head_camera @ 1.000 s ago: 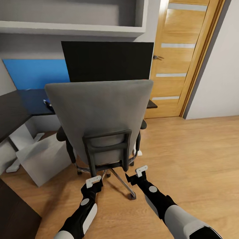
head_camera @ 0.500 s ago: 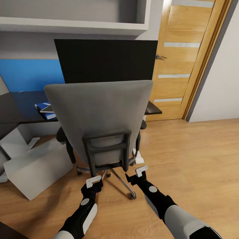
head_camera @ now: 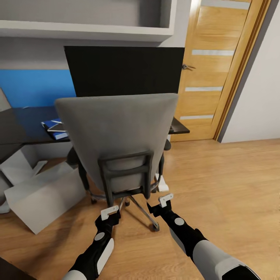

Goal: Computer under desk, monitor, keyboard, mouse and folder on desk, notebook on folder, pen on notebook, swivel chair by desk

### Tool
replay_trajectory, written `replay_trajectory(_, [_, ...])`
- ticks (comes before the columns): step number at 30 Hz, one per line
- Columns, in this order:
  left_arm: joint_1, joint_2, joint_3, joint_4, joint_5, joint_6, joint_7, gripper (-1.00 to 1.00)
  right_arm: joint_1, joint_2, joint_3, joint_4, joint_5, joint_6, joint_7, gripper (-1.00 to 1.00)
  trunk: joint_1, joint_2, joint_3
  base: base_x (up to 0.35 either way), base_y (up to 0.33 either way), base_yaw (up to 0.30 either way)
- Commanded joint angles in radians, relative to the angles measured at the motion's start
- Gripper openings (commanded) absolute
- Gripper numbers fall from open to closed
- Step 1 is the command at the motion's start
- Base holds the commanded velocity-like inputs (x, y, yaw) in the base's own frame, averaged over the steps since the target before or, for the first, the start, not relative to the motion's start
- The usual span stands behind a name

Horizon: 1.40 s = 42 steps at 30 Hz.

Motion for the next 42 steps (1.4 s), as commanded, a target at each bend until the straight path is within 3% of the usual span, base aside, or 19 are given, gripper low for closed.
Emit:
replay_trajectory(1, [-0.001,0.000,-0.003,0.001,0.009,-0.005,0.005,1.00,-0.001,0.000,0.001,0.001,-0.001,-0.004,0.002,1.00,-0.001,0.000,-0.001,-0.219,0.000,0.000])
replay_trajectory(39, [-0.001,0.000,-0.003,-0.001,0.013,-0.003,0.006,1.00,0.001,0.004,0.005,0.009,-0.007,0.008,0.006,1.00,-0.001,0.000,-0.001,-0.273,0.000,0.000])
replay_trajectory(42, [-0.001,0.001,-0.002,-0.001,0.013,-0.002,0.006,1.00,0.001,0.004,0.004,0.007,-0.008,0.009,0.005,1.00,-0.002,0.000,0.011,-0.019,0.000,0.000])
